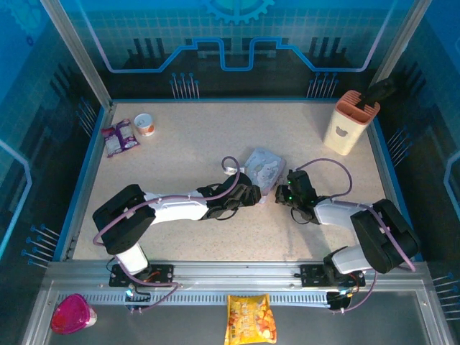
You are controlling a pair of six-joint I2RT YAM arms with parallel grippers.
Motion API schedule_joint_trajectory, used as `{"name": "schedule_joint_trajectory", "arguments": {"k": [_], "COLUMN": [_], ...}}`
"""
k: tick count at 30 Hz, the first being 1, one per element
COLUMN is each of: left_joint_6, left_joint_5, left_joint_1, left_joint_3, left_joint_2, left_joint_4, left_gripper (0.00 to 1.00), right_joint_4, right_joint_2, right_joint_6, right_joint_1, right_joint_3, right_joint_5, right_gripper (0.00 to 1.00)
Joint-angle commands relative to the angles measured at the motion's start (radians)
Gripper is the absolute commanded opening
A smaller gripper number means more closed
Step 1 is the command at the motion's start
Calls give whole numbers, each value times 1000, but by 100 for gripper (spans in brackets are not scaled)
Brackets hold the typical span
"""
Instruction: Unlock the padlock with the key
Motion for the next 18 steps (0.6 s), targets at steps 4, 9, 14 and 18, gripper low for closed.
{"name": "schedule_joint_trajectory", "arguments": {"k": [4,9,14,18], "left_joint_6": [28,24,23,23], "left_joint_5": [47,55,55,58], "left_joint_1": [-6,-7,-7,-6], "left_joint_3": [-74,-77,-77,-78], "left_joint_2": [48,50,49,52], "left_joint_4": [-216,-209,-207,-203], "left_gripper": [43,43,43,43], "right_joint_4": [82,166,188,240], "right_joint_2": [-28,-13,-5,2], "right_joint_6": [-11,84,148,228], "right_joint_1": [-37,-57,-62,-55], "right_joint_3": [-8,-41,-48,-62], "right_joint_5": [24,-16,-26,-74], "right_gripper": [0,0,0,0]}}
